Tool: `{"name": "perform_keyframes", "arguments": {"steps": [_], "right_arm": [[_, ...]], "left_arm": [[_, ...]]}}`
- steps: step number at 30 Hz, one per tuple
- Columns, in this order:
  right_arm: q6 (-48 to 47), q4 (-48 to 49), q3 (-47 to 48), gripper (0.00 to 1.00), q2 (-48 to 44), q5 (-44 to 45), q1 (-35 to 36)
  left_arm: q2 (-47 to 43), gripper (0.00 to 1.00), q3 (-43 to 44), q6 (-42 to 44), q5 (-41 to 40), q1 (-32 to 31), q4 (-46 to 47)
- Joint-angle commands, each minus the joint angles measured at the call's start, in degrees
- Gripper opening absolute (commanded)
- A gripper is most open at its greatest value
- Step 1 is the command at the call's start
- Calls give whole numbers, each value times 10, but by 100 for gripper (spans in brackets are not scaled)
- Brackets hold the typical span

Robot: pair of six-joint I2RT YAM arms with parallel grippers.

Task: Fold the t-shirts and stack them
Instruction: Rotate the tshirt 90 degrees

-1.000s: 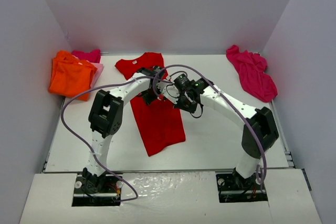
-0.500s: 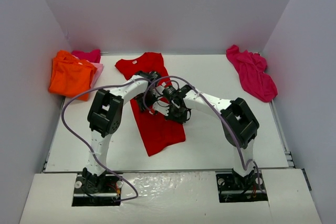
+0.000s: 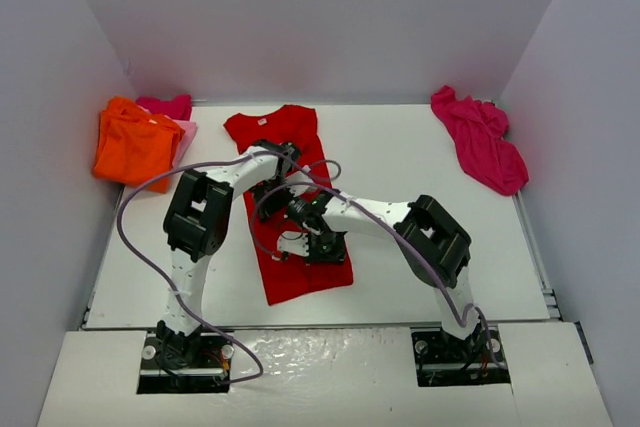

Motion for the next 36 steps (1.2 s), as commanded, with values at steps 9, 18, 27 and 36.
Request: {"name": "perform_keyframes", "arguments": {"steps": [9,18,27,36], "right_arm": [[22,-58,37,0,90,-97,133],[68,-33,18,19,-11,52,98],[84,-51,48,48,-159,113,-36],[94,-57,-44,47,-240,-34,-131]], "left_arm": [[-24,3,-11,6,7,97,29],[-131,17,-15,-5,37,83,59],[-226,41,12,-5,108,83,8],[-268,42,-147,75,237,98,-101]]}}
